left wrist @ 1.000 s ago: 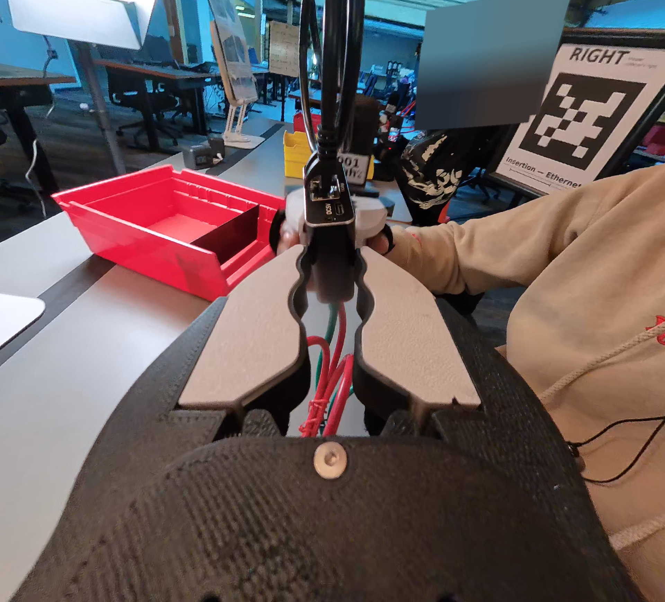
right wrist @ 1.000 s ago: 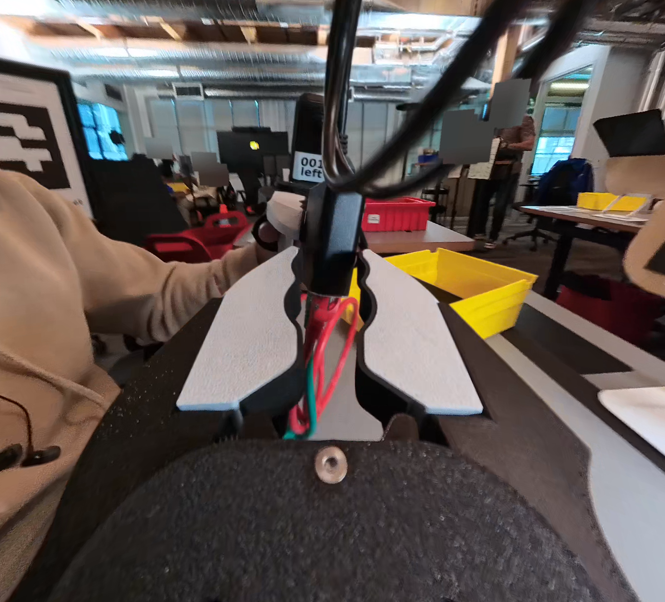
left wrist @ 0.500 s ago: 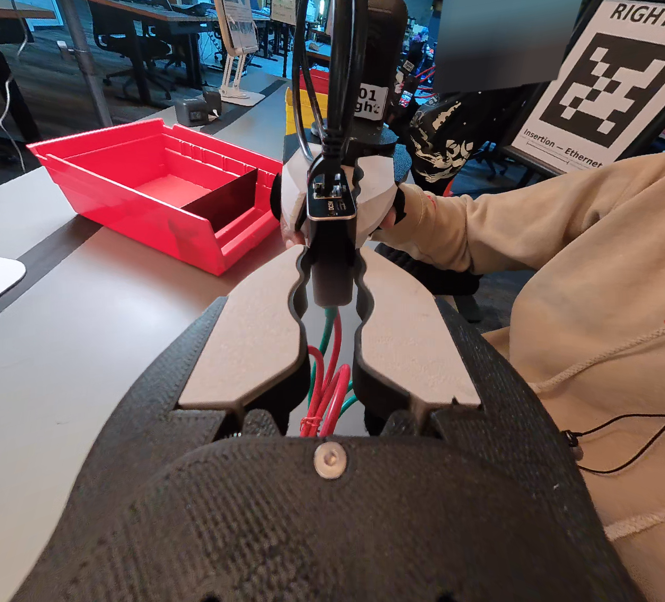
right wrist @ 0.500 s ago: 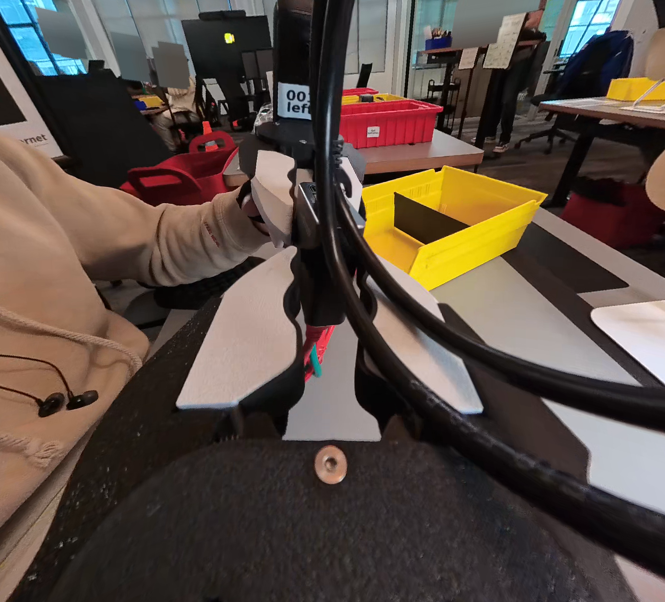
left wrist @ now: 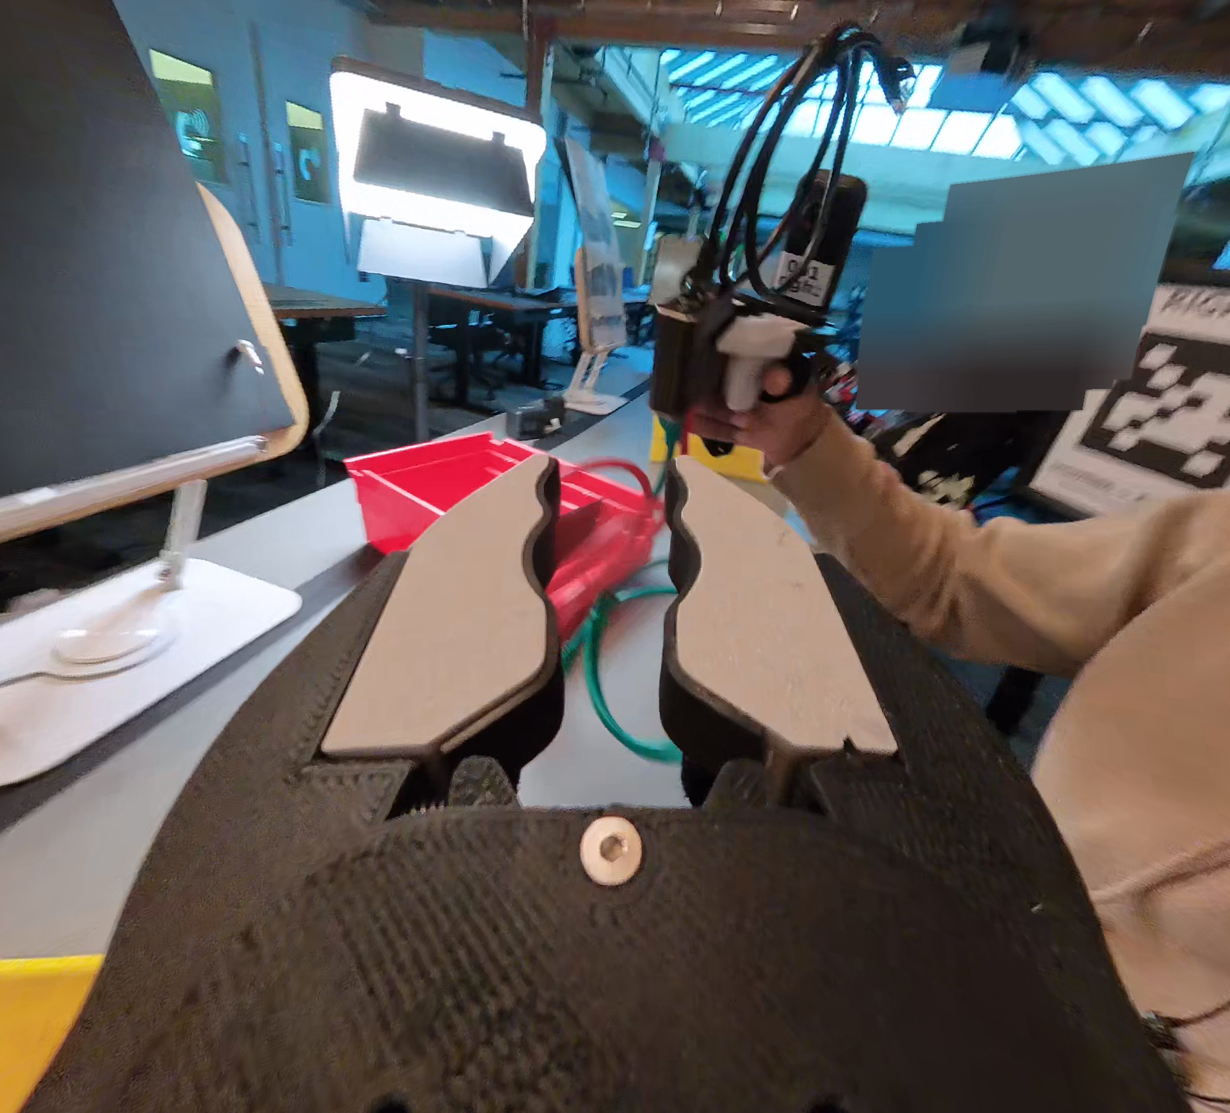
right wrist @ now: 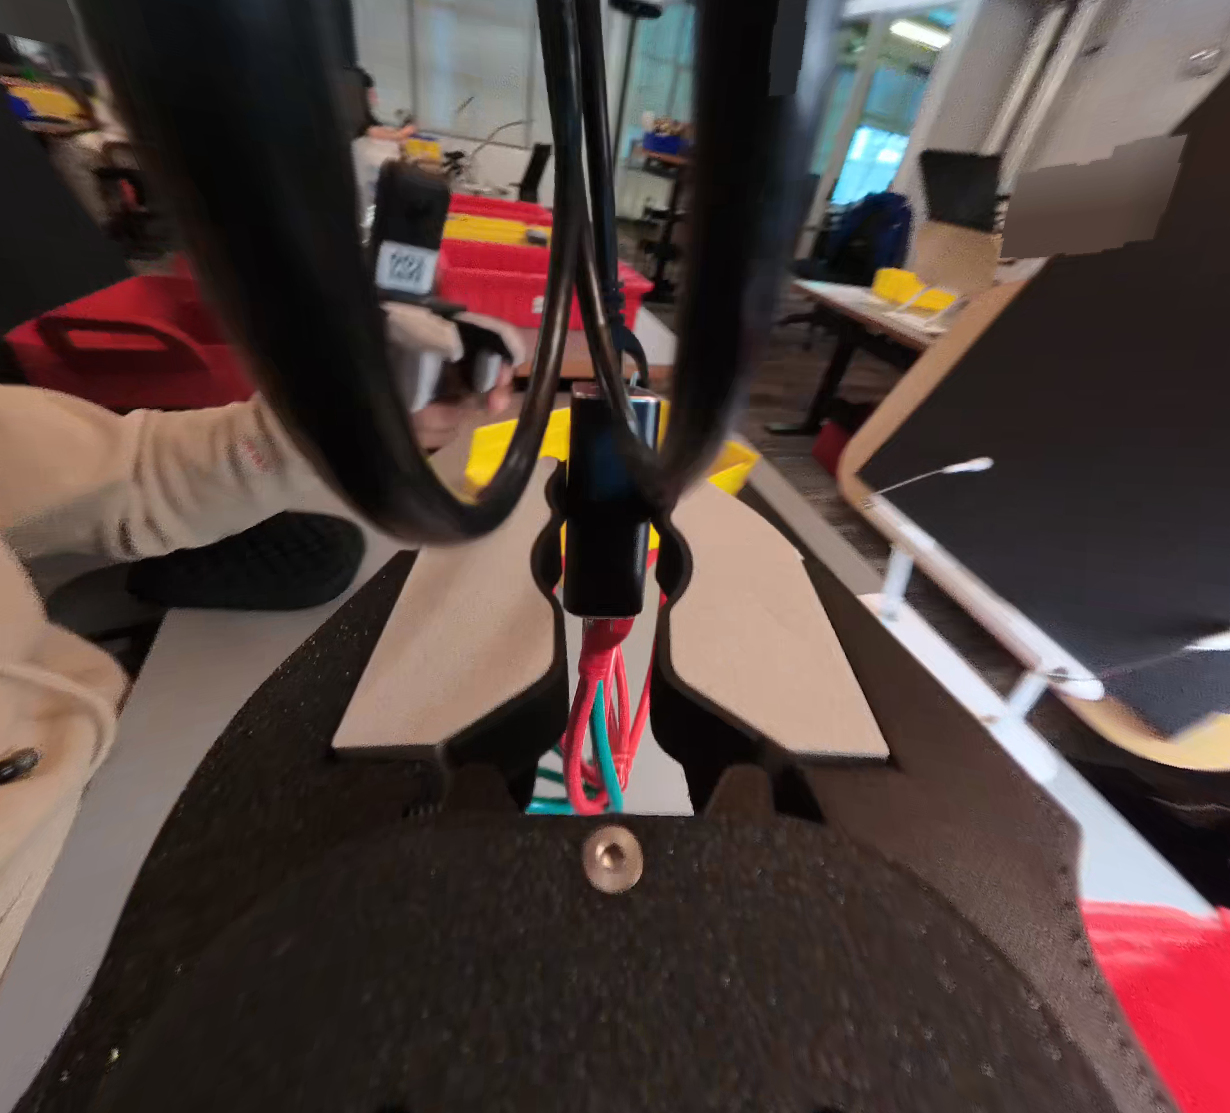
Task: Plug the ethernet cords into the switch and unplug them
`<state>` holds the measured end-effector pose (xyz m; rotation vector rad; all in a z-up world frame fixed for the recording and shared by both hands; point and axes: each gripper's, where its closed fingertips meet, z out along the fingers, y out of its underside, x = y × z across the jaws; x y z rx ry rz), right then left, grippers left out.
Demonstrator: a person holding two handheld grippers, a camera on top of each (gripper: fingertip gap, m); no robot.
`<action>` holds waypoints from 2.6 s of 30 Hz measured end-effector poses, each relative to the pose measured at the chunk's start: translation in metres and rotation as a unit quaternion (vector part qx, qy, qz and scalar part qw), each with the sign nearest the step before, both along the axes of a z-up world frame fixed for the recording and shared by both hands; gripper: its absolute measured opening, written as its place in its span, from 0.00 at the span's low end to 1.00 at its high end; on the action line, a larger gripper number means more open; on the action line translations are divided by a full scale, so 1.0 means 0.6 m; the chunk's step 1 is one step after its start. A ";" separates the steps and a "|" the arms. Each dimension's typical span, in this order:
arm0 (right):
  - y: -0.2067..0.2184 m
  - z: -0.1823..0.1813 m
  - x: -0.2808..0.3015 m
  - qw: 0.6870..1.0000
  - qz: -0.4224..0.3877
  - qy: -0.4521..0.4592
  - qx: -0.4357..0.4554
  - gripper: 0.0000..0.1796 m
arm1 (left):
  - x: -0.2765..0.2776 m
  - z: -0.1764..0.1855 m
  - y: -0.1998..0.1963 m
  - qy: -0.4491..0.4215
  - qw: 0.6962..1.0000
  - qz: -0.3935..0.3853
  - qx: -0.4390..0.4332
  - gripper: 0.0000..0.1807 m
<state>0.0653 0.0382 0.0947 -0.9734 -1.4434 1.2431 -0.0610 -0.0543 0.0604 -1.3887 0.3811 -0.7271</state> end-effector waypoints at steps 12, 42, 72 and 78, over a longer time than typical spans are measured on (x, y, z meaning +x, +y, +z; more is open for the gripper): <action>0.318 0.117 0.081 0.959 -0.274 0.074 0.015 0.13 | -0.003 -0.216 -0.040 -0.070 0.983 -0.028 -0.168 0.15; 0.529 -0.340 0.171 0.818 -0.484 -0.306 -0.057 0.13 | -0.011 -0.331 -0.024 -0.031 0.968 -0.014 -0.250 0.14; 0.222 -0.463 0.128 0.820 -0.251 -0.481 0.185 0.38 | -0.090 -0.302 -0.014 0.170 0.952 0.209 -0.143 0.16; 0.232 -0.511 0.102 0.800 -0.210 -0.508 0.241 0.20 | -0.107 -0.306 -0.016 0.193 0.942 0.237 -0.143 0.16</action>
